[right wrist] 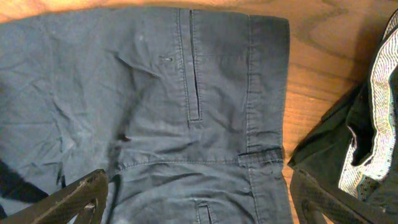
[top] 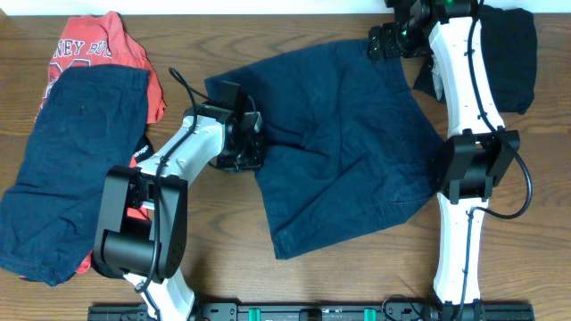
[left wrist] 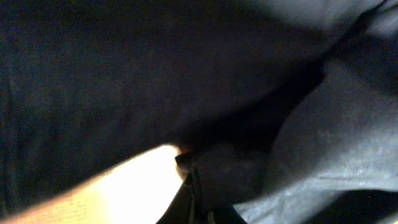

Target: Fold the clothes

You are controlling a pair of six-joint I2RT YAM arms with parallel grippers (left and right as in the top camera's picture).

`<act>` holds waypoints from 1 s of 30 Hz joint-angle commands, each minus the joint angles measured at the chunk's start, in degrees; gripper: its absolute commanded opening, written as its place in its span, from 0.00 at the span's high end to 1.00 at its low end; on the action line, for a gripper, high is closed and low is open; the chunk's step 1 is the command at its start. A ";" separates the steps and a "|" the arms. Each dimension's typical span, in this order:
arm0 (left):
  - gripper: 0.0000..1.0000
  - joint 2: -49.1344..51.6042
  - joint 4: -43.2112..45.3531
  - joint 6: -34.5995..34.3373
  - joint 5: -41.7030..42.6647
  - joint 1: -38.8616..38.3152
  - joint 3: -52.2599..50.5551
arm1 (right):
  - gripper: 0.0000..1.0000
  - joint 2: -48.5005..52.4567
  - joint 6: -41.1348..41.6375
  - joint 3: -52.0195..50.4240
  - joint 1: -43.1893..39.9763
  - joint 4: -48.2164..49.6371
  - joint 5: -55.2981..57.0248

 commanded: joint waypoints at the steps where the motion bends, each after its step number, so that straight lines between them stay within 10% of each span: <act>1: 0.94 -2.86 -4.09 -0.59 -3.04 0.68 -0.13 | 0.08 -0.46 -0.68 0.92 0.04 -0.09 -0.42; 16: 0.91 -7.52 -18.51 1.60 -14.58 6.25 -0.15 | 0.11 -0.46 -0.66 0.92 0.07 -0.35 -0.42; 24: 0.01 -7.52 -15.85 1.20 -20.92 7.54 -0.15 | 0.13 -0.02 -0.72 0.90 0.07 -1.40 -0.37; 30: 0.02 -7.54 -12.55 0.33 -15.37 14.12 0.87 | 0.13 2.71 -1.68 0.90 0.90 -2.34 -1.03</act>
